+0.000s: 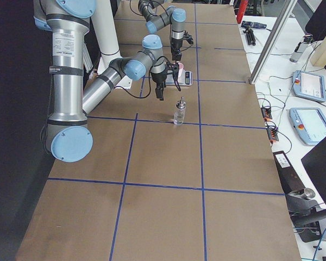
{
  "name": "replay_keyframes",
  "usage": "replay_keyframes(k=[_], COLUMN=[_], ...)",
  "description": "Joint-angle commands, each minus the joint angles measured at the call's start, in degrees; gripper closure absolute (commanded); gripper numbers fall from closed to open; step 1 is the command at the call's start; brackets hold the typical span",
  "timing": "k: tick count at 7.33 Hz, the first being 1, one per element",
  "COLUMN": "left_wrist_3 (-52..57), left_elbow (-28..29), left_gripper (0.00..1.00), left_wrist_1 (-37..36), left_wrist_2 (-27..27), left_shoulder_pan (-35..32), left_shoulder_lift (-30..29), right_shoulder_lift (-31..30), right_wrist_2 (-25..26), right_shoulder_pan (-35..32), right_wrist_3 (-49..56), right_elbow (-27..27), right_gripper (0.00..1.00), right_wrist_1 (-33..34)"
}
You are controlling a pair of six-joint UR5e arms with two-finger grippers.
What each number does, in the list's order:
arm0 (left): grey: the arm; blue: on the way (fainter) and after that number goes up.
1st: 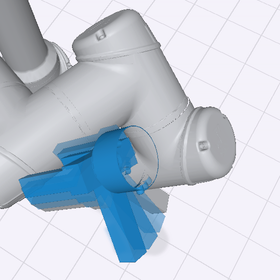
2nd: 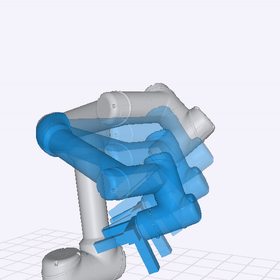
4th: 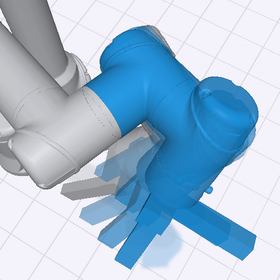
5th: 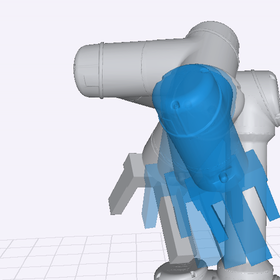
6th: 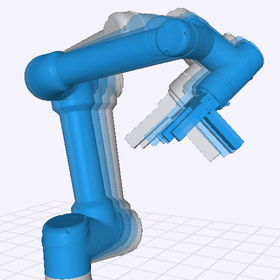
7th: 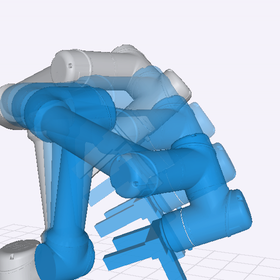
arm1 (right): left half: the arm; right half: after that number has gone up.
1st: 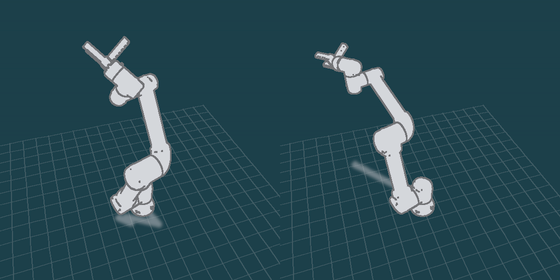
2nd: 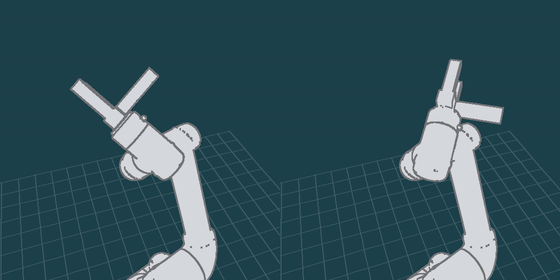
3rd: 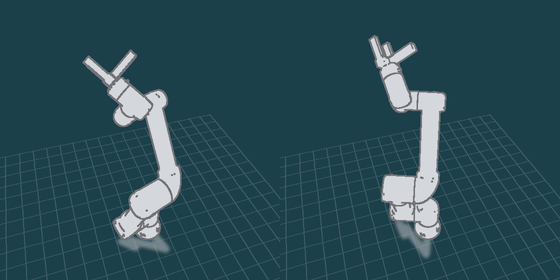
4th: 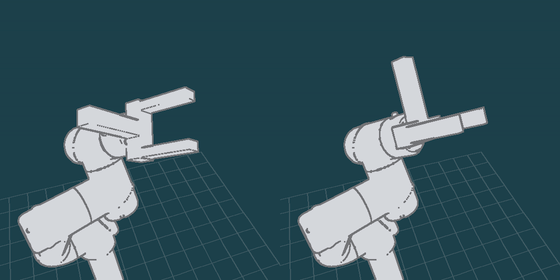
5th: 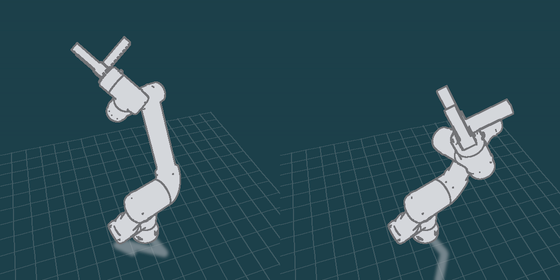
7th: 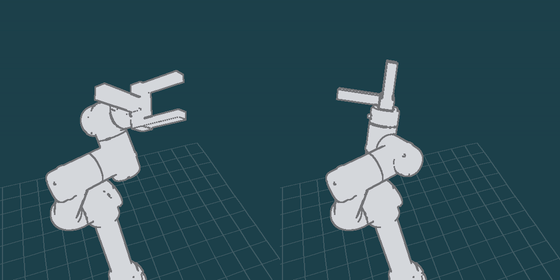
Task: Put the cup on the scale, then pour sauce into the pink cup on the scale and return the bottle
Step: 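Release the cup on the scale while the right gripper reaches the bottle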
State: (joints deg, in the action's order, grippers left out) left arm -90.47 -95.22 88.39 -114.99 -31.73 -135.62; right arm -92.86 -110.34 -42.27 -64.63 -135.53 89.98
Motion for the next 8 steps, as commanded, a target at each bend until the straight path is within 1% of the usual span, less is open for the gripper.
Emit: replay_keyframes(k=[1,2,3,4,5,6,7,8], left_wrist_3=[0.2,0.38,3.16,7.8,11.68,14.24,16.35,19.33], left_elbow=[-3.74,-5.32,-10.29,-16.78,-21.02,-22.11,-22.73,-26.56], left_gripper=[0.0,0.0,0.0,0.0,0.0,0.0,0.0,0.0], left_wrist_1=[-0.5,-0.5,-2.07,-5.91,-8.04,-8.23,-8.32,-8.41], left_wrist_2=[0.03,-0.06,-0.32,-0.41,-0.41,-0.41,-0.41,-0.32], left_shoulder_pan=[-0.52,-1.39,-2.44,-3.67,-5.6,-6.92,-8.5,-9.13], left_shoulder_lift=[1.67,1.93,4.29,7.62,10.87,13.08,14.58,19.81], right_shoulder_lift=[-0.21,-3.78,-7.65,-8.47,-8.39,-8.39,-8.21,-8.21], right_wrist_2=[7.38,10.98,18.15,21.01,25.56,29.18,34.17,41.1], right_shoulder_pan=[3.58,6.12,10.84,12.98,15.26,16.94,18.61,21.06], right_wrist_3=[-0.85,-0.85,-2.5,-3.56,-3.66,-3.66,-4.71,-6.54], right_elbow=[0.0,0.09,0.17,0.35,0.44,1.13,2.1,3.5], right_gripper=[0.0,0.0,0.0,0.0,0.0,0.0,0.0,0.0], right_wrist_1=[-2.5,-7.05,-12.58,-14.9,-15.09,-15.09,-15.18,-15.18])
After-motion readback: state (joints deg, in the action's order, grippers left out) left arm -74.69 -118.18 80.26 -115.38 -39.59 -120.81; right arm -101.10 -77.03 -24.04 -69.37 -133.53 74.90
